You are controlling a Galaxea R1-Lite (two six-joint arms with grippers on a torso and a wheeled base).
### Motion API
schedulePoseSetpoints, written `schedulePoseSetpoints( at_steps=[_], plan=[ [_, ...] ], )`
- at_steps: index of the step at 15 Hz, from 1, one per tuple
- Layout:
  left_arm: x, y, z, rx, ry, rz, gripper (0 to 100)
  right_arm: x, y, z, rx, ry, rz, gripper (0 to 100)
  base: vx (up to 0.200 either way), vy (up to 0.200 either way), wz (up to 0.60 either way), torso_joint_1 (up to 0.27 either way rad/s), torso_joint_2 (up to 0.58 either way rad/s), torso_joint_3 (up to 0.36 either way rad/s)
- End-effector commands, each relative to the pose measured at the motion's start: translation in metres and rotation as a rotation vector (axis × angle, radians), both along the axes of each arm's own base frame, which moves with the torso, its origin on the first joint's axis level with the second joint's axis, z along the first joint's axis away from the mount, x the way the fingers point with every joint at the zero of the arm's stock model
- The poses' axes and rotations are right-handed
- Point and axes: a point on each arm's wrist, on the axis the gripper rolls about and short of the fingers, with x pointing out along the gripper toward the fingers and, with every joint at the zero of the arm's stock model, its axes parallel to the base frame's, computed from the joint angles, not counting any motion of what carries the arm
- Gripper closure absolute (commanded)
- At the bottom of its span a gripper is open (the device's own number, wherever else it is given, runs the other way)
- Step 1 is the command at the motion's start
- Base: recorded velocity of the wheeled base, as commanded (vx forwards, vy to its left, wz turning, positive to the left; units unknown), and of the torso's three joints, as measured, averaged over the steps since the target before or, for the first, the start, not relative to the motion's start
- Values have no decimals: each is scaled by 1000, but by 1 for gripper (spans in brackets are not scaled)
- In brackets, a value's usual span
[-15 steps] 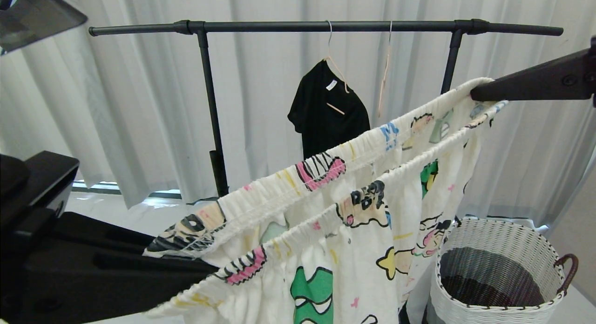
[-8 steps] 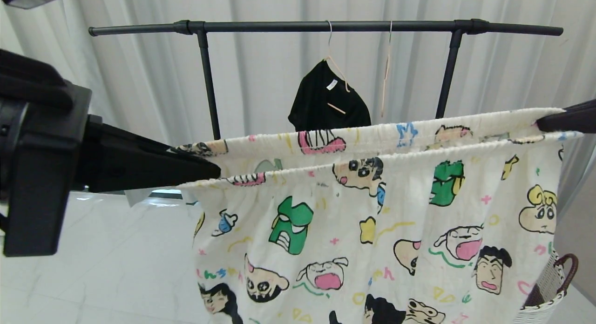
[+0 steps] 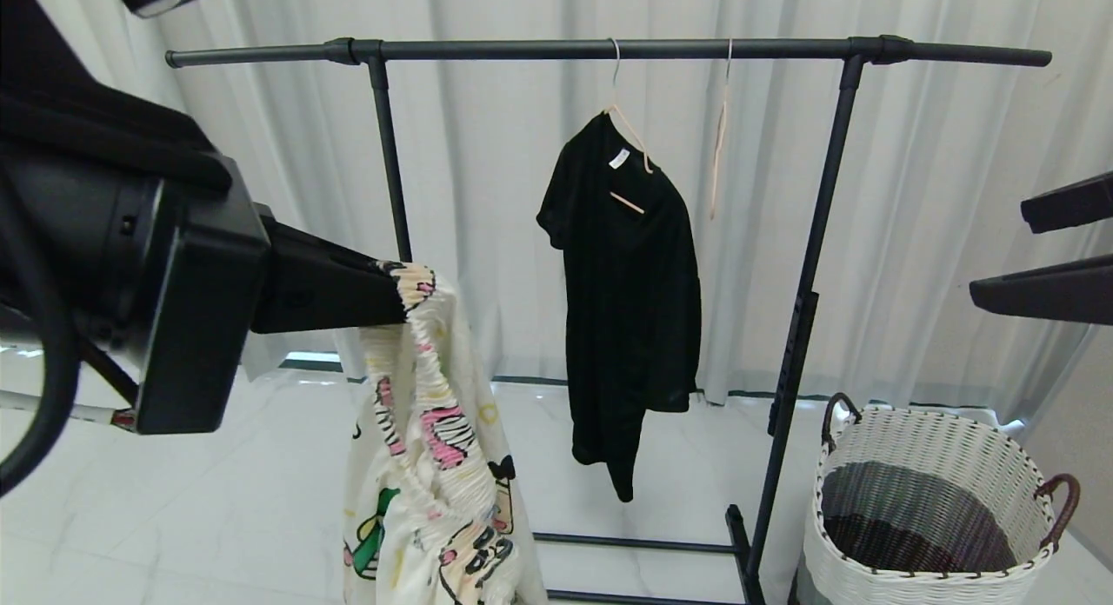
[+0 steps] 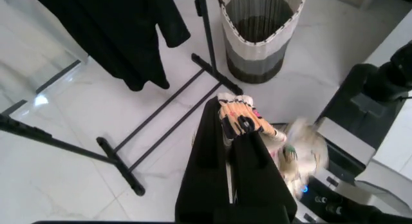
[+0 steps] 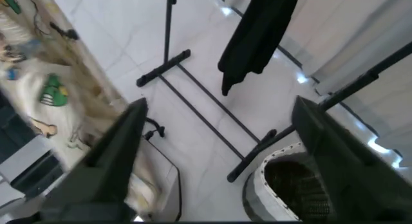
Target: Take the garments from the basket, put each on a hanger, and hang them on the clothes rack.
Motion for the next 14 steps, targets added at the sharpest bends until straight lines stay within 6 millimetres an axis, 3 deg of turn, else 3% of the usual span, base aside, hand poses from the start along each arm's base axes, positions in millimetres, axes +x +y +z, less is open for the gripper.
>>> schedulePoseSetpoints(
  at_steps=[1,4,7,9,14],
  plan=[
    [5,1,-10,53,6,55,100,4,-6,-4,-27,0,-73,0,0,0,0,0,0,0],
    [-9,26,-38,198,-13,245,100,12,-35,-25,-236,21,-409,0,0,0,0,0,0,0],
    [-19,49,-56,226,-32,364,100,6,-63,-39,-295,76,-579,0,0,0,0,0,0,0],
    [-15,55,-64,288,-91,524,100,4,-73,-45,-306,96,-647,0,0,0,0,0,0,0],
    [-12,56,-65,297,-90,550,100,-4,-80,-60,-350,110,-695,0,0,160,0,3,-1,5]
  ],
)
